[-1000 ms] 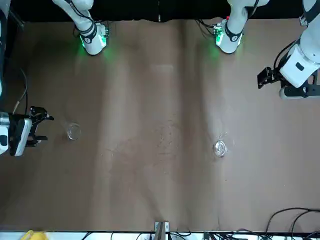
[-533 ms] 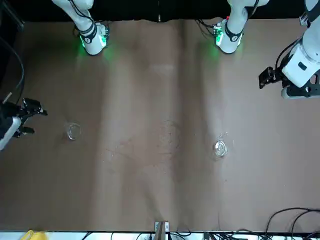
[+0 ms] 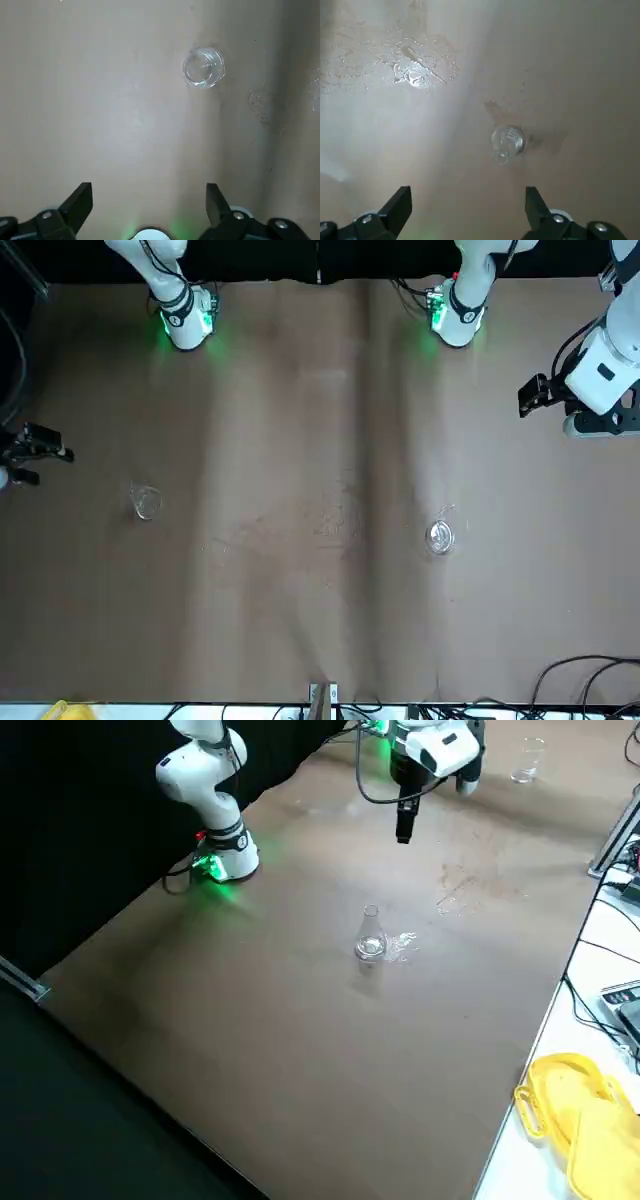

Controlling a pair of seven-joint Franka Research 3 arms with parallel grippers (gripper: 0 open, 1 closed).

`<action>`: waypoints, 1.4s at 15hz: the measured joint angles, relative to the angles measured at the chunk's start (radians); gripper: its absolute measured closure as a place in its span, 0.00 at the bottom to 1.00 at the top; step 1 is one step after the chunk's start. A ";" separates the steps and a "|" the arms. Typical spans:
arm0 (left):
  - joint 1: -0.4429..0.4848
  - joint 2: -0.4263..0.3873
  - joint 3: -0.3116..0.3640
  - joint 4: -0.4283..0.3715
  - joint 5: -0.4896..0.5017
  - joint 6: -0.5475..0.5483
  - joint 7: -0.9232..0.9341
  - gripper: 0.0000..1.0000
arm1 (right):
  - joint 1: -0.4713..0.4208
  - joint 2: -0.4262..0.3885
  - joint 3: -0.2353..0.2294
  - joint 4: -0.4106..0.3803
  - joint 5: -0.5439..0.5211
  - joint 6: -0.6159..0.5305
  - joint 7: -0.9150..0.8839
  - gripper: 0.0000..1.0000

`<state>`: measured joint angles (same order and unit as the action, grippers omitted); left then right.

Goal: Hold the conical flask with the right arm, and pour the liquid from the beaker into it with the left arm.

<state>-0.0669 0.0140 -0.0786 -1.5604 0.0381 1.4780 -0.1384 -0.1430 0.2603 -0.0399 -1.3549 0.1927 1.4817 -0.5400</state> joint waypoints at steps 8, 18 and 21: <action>0.000 0.000 0.000 0.001 -0.001 0.000 0.000 0.00 | -0.004 -0.013 -0.005 -0.022 -0.006 -0.081 0.066 0.00; 0.032 -0.001 -0.001 0.002 -0.023 0.000 0.001 0.00 | 0.172 -0.111 0.031 -0.021 -0.180 -0.062 0.454 0.00; 0.032 -0.001 -0.001 0.002 -0.023 0.000 0.001 0.00 | 0.174 -0.144 0.025 -0.047 -0.180 -0.053 0.485 0.00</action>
<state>-0.0350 0.0127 -0.0801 -1.5580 0.0152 1.4780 -0.1371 0.0310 0.1158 -0.0149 -1.4018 0.0129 1.4287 -0.0549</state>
